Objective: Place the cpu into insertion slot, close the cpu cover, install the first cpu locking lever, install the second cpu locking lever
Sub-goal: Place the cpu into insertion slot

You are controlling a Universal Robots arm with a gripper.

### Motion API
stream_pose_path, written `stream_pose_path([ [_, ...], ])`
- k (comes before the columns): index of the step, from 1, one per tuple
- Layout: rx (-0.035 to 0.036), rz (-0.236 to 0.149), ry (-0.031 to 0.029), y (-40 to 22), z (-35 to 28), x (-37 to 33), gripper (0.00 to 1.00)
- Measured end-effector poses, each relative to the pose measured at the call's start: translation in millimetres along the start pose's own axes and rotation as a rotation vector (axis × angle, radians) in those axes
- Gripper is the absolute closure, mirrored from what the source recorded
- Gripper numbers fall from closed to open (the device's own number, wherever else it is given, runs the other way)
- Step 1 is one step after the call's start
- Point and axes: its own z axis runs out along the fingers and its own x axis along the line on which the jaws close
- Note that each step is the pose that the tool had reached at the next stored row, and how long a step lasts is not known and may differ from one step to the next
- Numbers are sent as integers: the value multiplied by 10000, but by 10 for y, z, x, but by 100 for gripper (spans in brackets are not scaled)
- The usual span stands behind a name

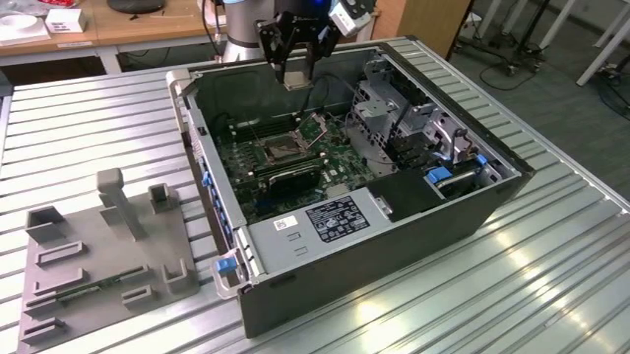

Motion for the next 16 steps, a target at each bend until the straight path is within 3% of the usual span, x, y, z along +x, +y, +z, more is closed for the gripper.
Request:
stream_pose_path([
  [6, 3, 0, 0, -7, 70, -1, 46],
  [16, 3, 0, 0, -11, 111, -2, 46],
])
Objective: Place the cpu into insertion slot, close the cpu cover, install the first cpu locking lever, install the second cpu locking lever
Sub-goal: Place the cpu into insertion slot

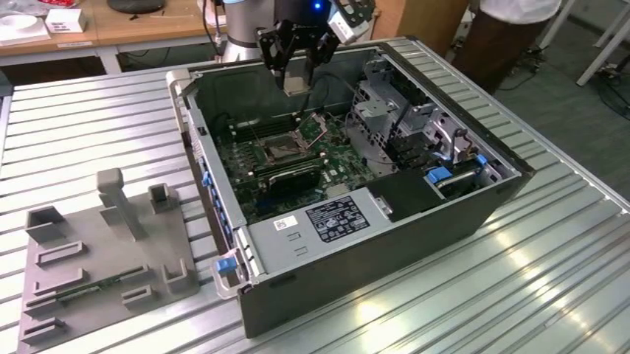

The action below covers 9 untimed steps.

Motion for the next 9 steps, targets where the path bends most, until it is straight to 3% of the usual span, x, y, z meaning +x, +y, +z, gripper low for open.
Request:
stream_pose_path([
  [9, 0, 0, 0, -13, 125, -2, 46],
])
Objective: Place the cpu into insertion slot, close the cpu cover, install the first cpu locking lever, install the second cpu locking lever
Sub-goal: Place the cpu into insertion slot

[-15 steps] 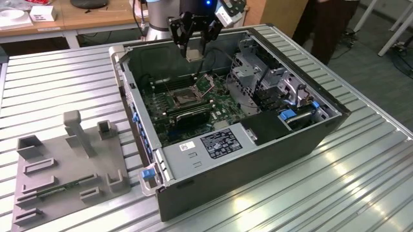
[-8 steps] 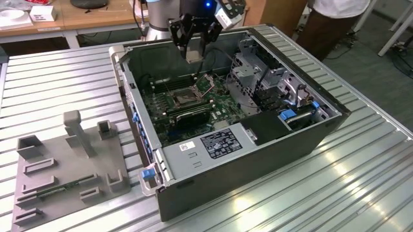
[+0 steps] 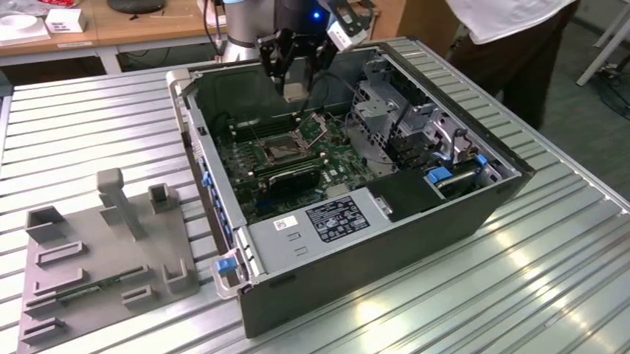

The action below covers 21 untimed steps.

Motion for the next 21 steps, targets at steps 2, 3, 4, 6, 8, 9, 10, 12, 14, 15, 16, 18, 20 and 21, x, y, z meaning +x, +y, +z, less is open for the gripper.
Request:
stream_pose_path([
  [2, 0, 0, 0, -4, 34, 0, 46],
  [3, 1, 0, -1, -5, 51, -1, 46],
  [4, -1, -1, -2, -7, 70, -1, 46],
  [6, -1, 0, -3, -10, 104, -1, 46],
  [8, -1, 0, -4, -14, 138, -1, 46],
  [9, 0, 0, -4, -16, 154, -1, 46],
  [10, 0, -1, -4, -17, 170, -2, 46],
  [12, 0, -1, -5, -20, 198, -2, 46],
  [14, 0, -1, -5, -22, 217, -1, 46],
  [15, 0, -1, -5, -23, 227, -1, 46],
  [16, 0, 0, -5, -24, 236, -1, 46],
  [18, 1, -1, -4, -25, 250, -1, 46],
  [20, 3, 0, -3, -26, 251, -1, 46],
  [21, 3, 0, -3, -26, 251, -1, 46],
])
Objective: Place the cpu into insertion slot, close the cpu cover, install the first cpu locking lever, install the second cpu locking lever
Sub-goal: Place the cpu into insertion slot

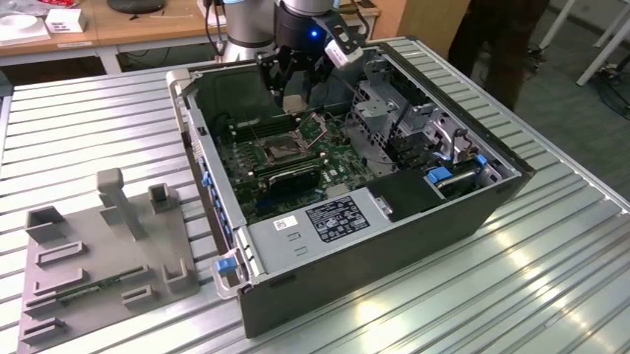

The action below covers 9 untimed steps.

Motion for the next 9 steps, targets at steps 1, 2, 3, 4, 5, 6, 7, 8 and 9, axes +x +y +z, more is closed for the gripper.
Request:
stream_pose_path([
  [1, -2, 0, -1, 0, 1, 0, 46],
  [2, -3, 0, -1, 0, 1, 0, 46],
  [3, -3, 0, -1, 0, 1, 0, 46],
  [4, -1, 0, -1, 0, 2, 0, 46],
  [5, -3, 1, -3, 1, 6, 2, 46],
  [6, -1, 2, -4, 4, 9, 5, 46],
  [7, 4, 0, -4, 8, 13, 7, 46],
  [8, 8, 0, -5, 13, 20, 11, 46],
  [9, 11, 0, -7, 18, 26, 14, 46],
])
